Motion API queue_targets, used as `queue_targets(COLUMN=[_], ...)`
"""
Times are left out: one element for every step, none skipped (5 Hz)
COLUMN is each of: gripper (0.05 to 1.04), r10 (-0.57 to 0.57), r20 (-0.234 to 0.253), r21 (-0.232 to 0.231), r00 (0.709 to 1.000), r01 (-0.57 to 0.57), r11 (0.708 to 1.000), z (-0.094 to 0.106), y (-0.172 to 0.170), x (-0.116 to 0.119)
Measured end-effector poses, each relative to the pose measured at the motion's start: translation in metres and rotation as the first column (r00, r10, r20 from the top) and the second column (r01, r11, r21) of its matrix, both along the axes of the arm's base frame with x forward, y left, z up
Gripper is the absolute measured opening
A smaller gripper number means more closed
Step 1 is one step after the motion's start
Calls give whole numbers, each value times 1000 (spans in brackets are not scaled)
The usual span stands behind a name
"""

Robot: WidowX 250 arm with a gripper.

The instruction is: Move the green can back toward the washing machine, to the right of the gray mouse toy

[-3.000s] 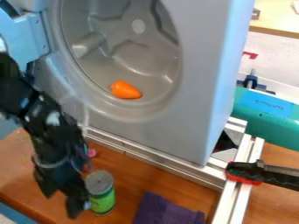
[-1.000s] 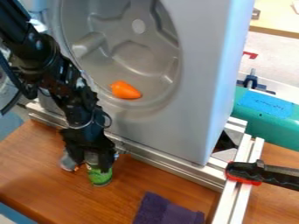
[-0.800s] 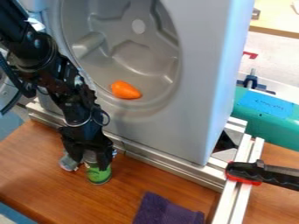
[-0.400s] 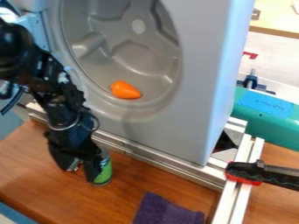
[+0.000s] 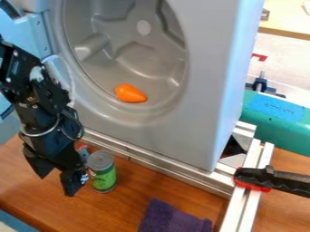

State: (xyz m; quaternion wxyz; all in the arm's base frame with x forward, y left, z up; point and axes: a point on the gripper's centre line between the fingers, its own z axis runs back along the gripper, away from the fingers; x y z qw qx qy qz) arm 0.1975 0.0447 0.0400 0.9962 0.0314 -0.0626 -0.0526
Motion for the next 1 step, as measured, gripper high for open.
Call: queue_targets(gripper=[1001], r10=[-49], r20=[-38], r21=[-40], r00=[998], r01=[48], r11=[998], z=[-15], y=[-30], x=[-3])
